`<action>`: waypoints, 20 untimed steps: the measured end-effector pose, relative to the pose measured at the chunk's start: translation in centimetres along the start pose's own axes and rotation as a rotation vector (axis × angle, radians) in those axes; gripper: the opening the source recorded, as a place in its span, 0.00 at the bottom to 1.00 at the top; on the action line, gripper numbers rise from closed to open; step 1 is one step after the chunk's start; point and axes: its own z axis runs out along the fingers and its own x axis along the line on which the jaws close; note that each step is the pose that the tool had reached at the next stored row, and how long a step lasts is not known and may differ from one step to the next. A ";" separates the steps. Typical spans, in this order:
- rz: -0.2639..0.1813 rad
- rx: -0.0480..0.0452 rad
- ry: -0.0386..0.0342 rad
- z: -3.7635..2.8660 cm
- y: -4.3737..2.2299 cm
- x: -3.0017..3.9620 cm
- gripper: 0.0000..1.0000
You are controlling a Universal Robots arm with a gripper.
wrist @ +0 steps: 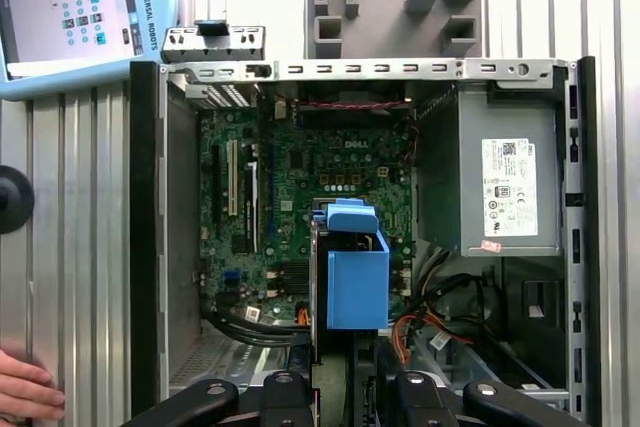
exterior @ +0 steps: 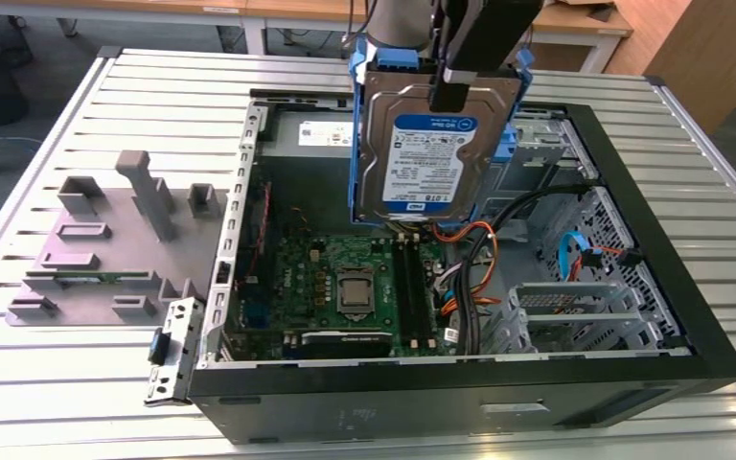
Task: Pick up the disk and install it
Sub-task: 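Pick up the disk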
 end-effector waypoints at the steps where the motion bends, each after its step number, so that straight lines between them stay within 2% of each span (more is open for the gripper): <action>1: 0.000 0.0000 0.0005 0.01 0.00 0.04 0.35; 9: 0.000 0.0001 0.0046 0.06 -0.01 0.34 0.35; 20: 0.000 0.0002 0.0047 0.07 -0.02 0.57 0.35</action>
